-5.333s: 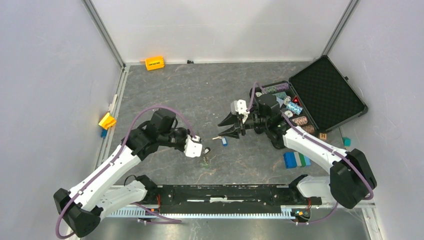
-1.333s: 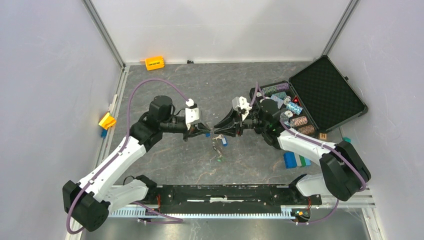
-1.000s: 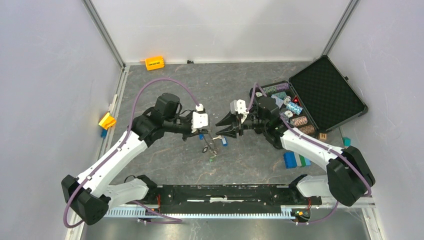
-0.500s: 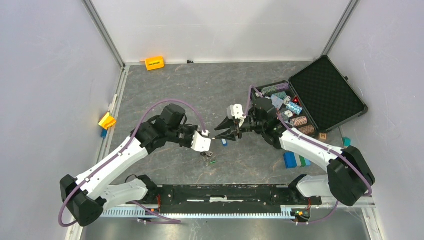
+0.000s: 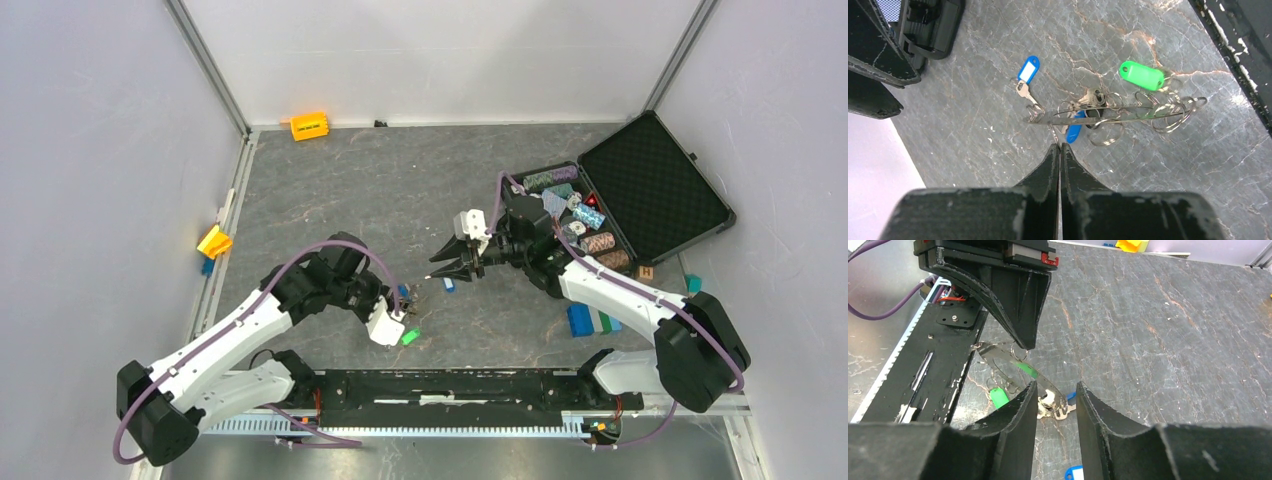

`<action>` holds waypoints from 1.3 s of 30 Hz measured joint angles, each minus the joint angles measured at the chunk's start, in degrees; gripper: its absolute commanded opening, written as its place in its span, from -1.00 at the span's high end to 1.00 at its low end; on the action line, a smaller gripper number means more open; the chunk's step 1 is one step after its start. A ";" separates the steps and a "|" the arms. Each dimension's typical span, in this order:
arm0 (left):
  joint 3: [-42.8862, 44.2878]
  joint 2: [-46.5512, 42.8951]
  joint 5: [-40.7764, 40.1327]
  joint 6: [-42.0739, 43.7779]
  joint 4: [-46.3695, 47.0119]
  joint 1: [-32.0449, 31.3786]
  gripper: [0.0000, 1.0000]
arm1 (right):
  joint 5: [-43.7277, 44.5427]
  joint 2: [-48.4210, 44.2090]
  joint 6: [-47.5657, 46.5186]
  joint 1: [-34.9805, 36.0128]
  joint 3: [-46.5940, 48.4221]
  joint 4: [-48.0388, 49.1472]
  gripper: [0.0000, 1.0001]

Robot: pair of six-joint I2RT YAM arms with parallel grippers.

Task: Put the keys on the keyring

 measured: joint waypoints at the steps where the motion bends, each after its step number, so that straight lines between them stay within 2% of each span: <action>1: -0.76 -0.33 0.04 0.74 0.28 0.00 0.95 | 0.11 0.00 -0.28 0.00 0.00 -0.28 0.23; 13: -2.62 -2.12 0.04 2.56 2.71 0.00 0.96 | 7.82 1.64 -6.75 -0.20 0.42 -8.26 0.21; 22: 0.87 -0.83 1.05 2.43 -0.37 0.24 0.96 | 12.55 5.29 -7.98 -2.14 1.88 -12.33 0.24; 30: 1.49 -0.98 1.11 2.25 -2.16 2.32 0.96 | 19.71 16.00 -8.79 -2.21 7.63 -18.49 0.25; 34: 1.46 -2.05 1.11 1.79 -2.27 2.67 0.95 | 20.28 21.29 -14.56 -2.23 12.50 -24.26 0.27; 39: 1.27 -2.69 1.31 1.07 -2.23 2.80 0.96 | 17.92 25.66 -28.65 -2.21 20.61 -36.20 0.29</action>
